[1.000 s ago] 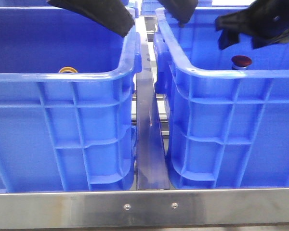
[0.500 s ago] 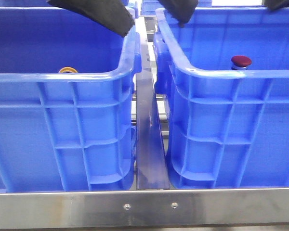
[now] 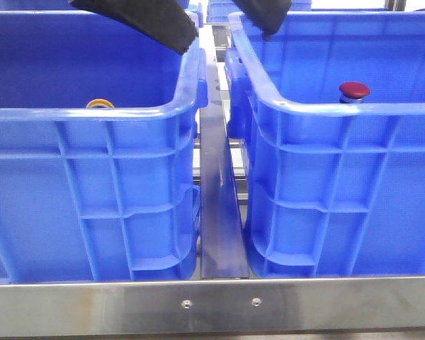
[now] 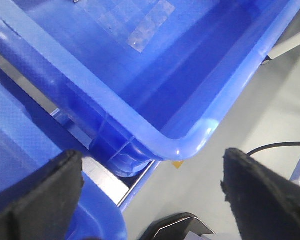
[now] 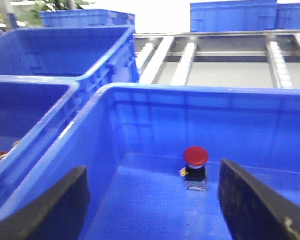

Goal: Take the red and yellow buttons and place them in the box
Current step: 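Raise the right gripper and move the left gripper back over the button bin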

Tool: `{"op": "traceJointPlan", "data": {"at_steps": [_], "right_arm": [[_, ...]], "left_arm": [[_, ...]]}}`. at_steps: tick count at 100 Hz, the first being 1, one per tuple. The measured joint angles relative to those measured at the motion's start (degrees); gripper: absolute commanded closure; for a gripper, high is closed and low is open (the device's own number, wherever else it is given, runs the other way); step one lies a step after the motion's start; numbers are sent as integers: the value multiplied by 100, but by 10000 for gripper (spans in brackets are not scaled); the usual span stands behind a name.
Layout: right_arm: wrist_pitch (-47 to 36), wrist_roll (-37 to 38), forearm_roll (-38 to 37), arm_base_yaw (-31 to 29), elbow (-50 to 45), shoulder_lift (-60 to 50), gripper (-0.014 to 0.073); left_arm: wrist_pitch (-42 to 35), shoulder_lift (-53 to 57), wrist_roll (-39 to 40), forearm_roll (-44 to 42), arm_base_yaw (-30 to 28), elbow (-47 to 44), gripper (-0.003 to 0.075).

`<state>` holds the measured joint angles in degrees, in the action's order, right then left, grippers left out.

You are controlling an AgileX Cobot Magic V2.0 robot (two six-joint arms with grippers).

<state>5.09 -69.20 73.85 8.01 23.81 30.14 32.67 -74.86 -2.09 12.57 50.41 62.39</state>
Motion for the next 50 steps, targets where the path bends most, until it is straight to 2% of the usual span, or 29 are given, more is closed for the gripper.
{"op": "traceJointPlan", "data": {"at_steps": [26, 50], "right_arm": [[259, 0, 0, 0, -346, -486, 38], [259, 0, -10, 0, -347, -486, 38]], "left_arm": [[172, 0, 39, -172, -189, 183, 176], [954, 0, 738, -751, -1227, 745, 176]]}}
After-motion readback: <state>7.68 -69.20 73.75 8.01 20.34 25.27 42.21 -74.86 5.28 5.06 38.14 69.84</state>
